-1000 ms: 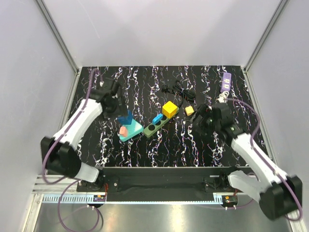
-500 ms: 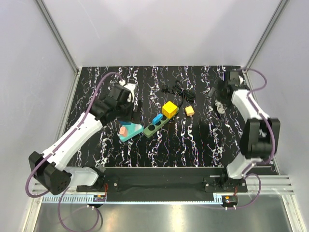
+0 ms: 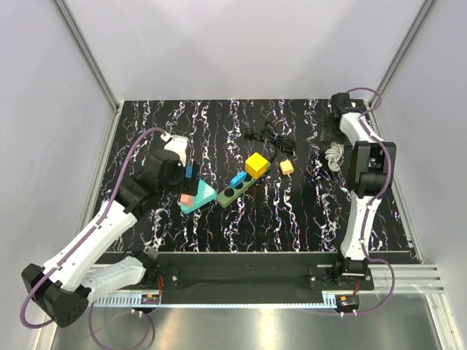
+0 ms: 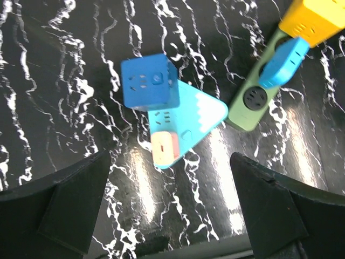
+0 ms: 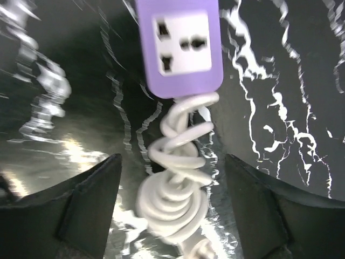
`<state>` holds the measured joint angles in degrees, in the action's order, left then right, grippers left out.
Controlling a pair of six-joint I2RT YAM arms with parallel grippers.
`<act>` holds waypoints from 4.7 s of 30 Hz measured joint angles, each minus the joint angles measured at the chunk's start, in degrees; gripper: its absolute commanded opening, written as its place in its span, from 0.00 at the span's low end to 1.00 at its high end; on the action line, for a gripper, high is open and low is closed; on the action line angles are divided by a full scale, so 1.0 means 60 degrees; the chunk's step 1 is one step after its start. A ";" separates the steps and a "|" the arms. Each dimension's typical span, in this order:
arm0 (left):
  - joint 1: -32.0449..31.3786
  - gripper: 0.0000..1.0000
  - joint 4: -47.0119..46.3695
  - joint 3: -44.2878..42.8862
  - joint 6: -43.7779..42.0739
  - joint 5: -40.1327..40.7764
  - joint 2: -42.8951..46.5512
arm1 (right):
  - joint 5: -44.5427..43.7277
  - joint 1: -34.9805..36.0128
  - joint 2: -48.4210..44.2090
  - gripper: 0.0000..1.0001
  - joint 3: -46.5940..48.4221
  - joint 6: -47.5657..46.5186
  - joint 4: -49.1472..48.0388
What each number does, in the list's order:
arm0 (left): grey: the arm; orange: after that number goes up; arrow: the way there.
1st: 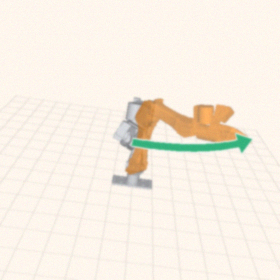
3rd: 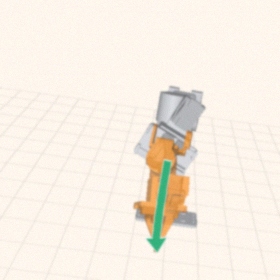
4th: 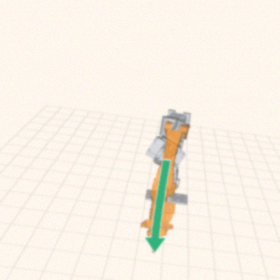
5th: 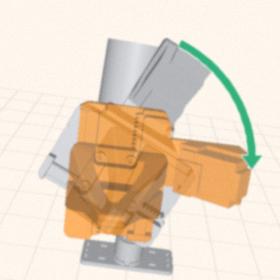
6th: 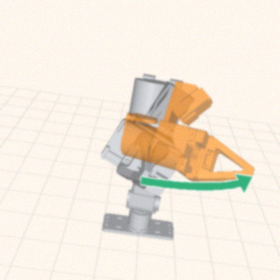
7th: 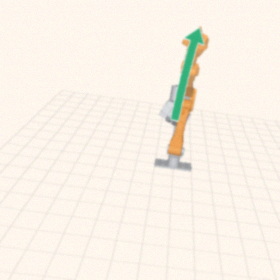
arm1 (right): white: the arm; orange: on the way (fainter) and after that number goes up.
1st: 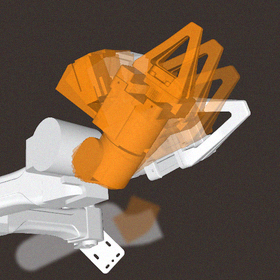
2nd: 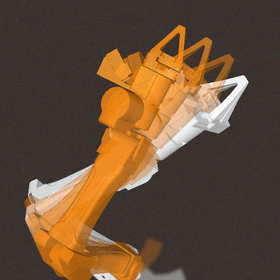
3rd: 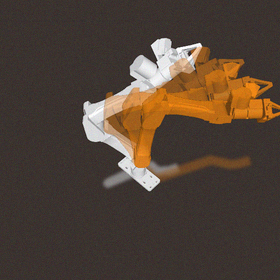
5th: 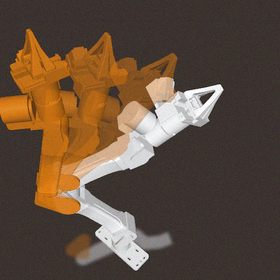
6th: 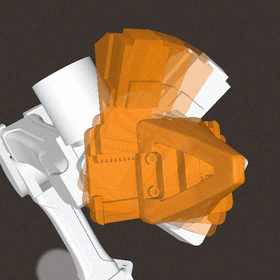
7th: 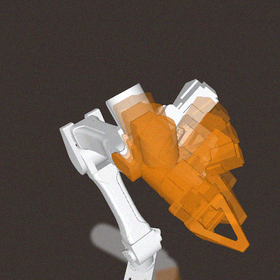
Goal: Insert the plug
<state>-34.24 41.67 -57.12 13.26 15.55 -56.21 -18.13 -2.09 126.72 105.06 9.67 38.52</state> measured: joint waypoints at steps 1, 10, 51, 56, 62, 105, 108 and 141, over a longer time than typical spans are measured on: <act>0.0000 0.99 -0.0047 0.0000 -0.0007 0.0106 -0.0007 | 0.0055 -0.0044 0.0117 0.67 -0.0004 -0.0157 0.0131; -0.0018 0.98 -0.0189 0.0029 -0.0066 0.0310 -0.0087 | 0.0517 -0.0146 -0.1002 0.42 -0.2116 -0.1144 0.0055; -0.0062 0.93 -0.0193 0.0047 -0.0131 0.0193 -0.0233 | 0.3209 0.2976 -0.3060 0.72 -0.6065 -0.0117 -0.3920; -0.0062 0.91 -0.0197 0.0047 -0.0127 0.0178 -0.0233 | 0.3238 0.2994 -0.2586 0.34 -0.5548 -0.0113 -0.3843; -0.0062 0.89 -0.0029 -0.0208 0.0186 -0.0670 -0.0306 | 0.3005 0.3060 -0.2860 0.08 -0.5625 -0.0408 -0.3508; 0.0630 0.58 -0.2652 -0.2069 0.4346 -1.0284 -0.3934 | 0.4269 0.8451 -0.9850 0.00 -0.6743 -0.1351 -0.3158; 0.0576 0.36 -0.2881 -0.2000 0.4379 -1.0495 -0.3978 | 0.4197 0.8484 -0.9763 0.05 -0.6768 -0.1377 -0.3140; 0.0827 0.00 -1.1183 0.0390 1.1868 -1.2142 -0.4142 | 0.3625 0.8517 -1.2040 0.76 -0.8590 -0.1902 -0.5625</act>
<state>-29.28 -25.43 -54.78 84.47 -57.30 -81.06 3.62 49.01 54.48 53.52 -1.74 4.78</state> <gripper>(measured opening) 0.319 0.788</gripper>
